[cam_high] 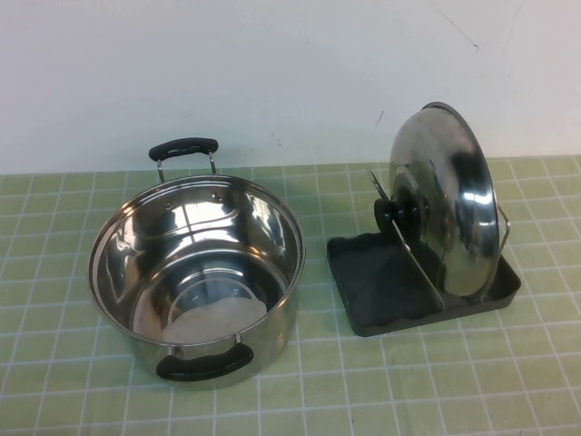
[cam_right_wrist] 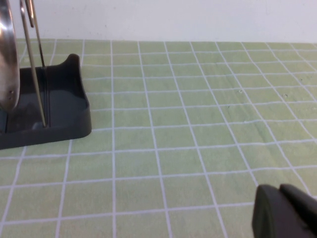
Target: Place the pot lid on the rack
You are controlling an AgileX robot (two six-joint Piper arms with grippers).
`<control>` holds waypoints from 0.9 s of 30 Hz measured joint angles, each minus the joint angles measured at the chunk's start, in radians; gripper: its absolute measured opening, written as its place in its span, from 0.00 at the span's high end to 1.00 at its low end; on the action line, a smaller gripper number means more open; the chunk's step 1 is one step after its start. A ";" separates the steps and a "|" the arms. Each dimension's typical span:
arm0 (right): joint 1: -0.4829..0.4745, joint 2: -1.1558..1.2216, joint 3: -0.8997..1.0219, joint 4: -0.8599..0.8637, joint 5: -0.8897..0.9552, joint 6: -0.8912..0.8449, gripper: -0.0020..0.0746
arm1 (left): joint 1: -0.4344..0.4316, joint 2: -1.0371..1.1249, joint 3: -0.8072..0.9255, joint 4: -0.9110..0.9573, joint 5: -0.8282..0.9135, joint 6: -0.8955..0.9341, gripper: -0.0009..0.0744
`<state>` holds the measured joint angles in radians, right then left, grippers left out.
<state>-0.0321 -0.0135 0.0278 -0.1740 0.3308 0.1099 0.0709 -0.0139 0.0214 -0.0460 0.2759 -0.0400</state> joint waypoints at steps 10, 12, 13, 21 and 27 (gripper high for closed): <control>0.000 0.000 0.000 0.000 0.000 0.000 0.98 | -0.041 0.000 -0.002 -0.006 0.021 0.040 0.99; 0.000 0.000 0.000 0.000 0.000 0.000 0.98 | -0.041 0.000 -0.002 -0.006 0.021 0.040 0.99; 0.000 0.000 0.000 0.000 0.000 0.000 0.98 | -0.041 0.000 -0.002 -0.006 0.022 0.040 0.99; 0.000 0.000 0.000 0.000 0.000 0.006 0.98 | -0.109 0.000 -0.002 -0.004 0.023 0.068 0.99; 0.000 0.000 0.000 0.000 0.000 0.006 0.98 | -0.111 0.000 -0.002 -0.004 0.023 0.080 0.99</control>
<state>-0.0321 -0.0135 0.0278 -0.1740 0.3308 0.1161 -0.0400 -0.0139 0.0195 -0.0503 0.2993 0.0399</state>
